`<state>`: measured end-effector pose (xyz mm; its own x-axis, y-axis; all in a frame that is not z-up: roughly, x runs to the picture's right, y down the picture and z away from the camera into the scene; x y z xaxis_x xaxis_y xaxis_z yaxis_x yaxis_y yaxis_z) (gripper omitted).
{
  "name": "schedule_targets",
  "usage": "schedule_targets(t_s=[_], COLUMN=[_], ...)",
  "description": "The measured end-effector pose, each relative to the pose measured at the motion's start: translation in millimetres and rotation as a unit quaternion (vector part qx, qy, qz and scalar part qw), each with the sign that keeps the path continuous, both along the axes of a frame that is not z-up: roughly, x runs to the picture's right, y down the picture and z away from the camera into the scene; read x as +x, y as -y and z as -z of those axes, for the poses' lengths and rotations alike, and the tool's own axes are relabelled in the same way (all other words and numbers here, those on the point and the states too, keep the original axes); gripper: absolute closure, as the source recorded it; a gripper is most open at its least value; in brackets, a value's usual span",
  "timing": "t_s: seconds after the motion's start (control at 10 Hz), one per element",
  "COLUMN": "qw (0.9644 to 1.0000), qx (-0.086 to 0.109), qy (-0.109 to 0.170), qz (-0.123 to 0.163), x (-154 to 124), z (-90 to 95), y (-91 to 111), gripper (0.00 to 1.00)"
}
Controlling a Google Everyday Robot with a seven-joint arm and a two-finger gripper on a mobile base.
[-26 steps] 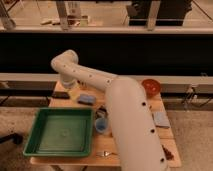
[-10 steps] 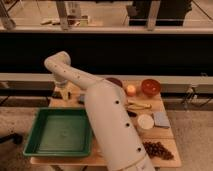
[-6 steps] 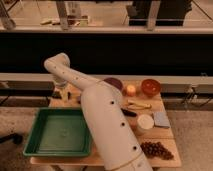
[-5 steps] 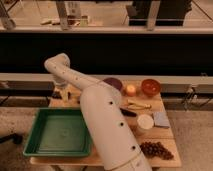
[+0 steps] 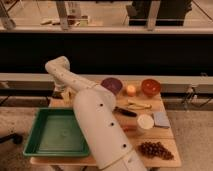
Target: Place eraser in paper cup
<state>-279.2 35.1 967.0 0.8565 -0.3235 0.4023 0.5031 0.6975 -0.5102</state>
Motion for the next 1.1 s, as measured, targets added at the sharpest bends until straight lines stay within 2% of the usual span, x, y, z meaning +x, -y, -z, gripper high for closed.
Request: schedule_targets(t_s=[0.3, 0.5, 0.7, 0.8, 0.9, 1.1], qw=[1.0, 1.0, 1.0, 1.0, 1.0, 1.0], qx=[-0.007, -0.004, 0.001, 0.002, 0.001, -0.004], qy=[-0.004, -0.005, -0.003, -0.001, -0.001, 0.0], qz=[-0.002, -0.002, -0.003, -0.002, -0.002, -0.002], x=[3.0, 1.8, 1.2, -0.9, -1.1, -2.3], z=[-15.4, -21.5, -23.9, -24.4, -24.7, -26.9], y=[-2.4, 2.6, 10.2, 12.8, 13.3, 11.2], gripper=[0.2, 0.2, 0.28, 0.42, 0.46, 0.47])
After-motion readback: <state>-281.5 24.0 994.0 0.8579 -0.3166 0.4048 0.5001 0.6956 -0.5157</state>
